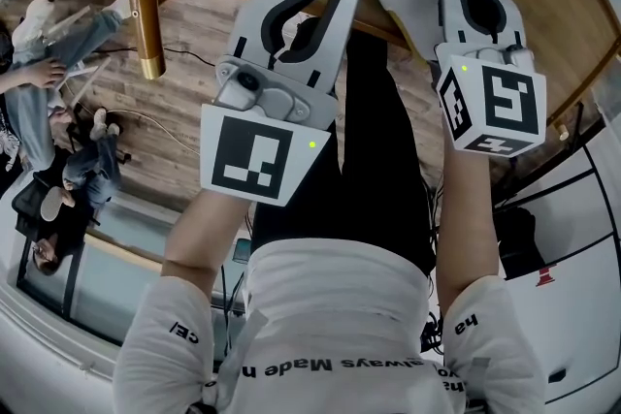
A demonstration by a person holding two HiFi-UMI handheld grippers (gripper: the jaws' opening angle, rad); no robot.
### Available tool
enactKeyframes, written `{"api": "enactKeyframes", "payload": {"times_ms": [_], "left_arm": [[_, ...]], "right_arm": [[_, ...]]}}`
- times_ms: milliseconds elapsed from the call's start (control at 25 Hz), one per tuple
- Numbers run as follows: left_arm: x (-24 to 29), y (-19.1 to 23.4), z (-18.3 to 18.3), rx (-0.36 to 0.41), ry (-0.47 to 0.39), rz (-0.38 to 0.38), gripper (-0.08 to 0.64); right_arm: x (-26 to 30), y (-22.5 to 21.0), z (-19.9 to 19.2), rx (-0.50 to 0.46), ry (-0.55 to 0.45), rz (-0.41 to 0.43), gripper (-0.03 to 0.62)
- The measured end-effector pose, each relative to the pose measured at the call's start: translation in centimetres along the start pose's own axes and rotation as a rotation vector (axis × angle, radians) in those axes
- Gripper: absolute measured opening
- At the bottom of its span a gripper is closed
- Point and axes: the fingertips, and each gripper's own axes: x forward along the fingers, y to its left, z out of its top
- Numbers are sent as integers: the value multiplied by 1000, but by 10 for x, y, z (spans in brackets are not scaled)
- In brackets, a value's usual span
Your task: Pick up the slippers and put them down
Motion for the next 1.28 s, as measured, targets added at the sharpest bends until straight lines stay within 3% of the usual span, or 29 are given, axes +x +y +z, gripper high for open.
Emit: {"api": "enactKeyframes", "payload": {"times_ms": [440,880,1280], "left_arm": [[-17,-15,39,-7,-30,-4,11],[-51,-34,106,-38,-87,28,11],[-85,-51,176,-17,-136,48,11]], "right_arm": [[-36,-5,34,3,-51,2,25],[-101,-6,91,-23,-116,6,25],[-166,-1,148,-56,-180,16,23]]}}
